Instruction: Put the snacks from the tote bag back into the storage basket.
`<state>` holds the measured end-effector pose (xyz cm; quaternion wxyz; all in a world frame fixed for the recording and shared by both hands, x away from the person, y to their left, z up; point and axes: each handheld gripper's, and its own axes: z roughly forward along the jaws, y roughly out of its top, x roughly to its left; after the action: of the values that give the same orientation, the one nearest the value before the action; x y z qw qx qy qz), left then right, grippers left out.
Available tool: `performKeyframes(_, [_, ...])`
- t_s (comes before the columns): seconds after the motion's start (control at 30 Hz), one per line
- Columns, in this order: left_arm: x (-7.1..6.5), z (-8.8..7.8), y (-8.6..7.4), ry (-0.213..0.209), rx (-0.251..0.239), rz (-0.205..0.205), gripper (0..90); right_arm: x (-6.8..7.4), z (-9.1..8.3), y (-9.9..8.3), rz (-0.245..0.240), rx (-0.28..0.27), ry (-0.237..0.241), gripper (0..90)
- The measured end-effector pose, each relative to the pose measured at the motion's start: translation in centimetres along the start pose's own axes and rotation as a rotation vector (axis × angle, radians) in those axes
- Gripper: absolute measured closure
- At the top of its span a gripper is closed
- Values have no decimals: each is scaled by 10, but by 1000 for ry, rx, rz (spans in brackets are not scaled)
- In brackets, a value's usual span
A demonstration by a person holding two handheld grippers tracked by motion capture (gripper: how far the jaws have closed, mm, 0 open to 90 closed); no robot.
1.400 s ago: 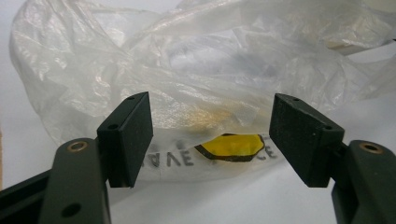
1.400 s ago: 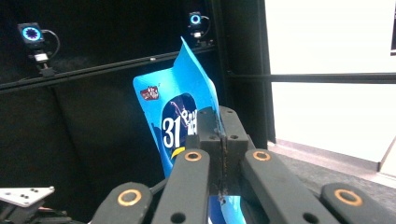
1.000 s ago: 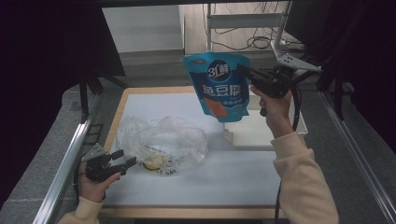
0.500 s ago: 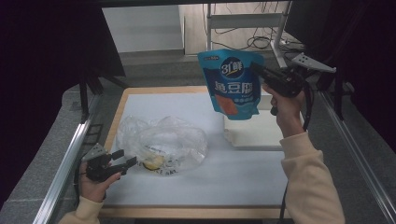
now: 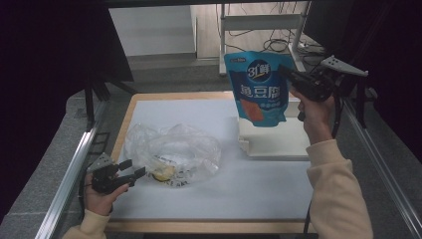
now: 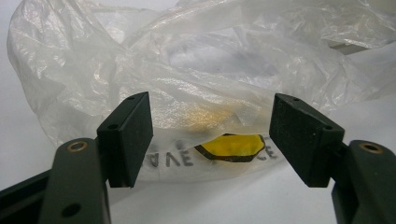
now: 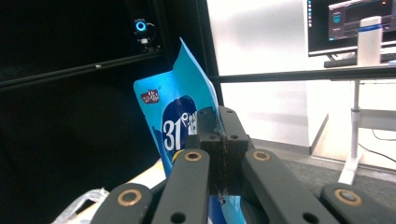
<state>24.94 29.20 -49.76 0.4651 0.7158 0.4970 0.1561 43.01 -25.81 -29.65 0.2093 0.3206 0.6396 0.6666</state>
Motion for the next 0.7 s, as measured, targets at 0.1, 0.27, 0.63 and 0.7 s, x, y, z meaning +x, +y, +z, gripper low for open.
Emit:
performKeyframes(0.1, [0,0,0,-1,1,0,302,-7,1,-1,1,16,-18,892])
performKeyframes(0.27, [0,1,0,-1,4,2,302,-16,3,-7,8,22,-39,891])
performKeyframes(0.63, [0,1,0,-1,5,1,303,-30,15,-25,33,50,-49,891])
performKeyframes(0.7, [1,1,0,0,4,1,303,-32,17,-29,36,54,-48,892])
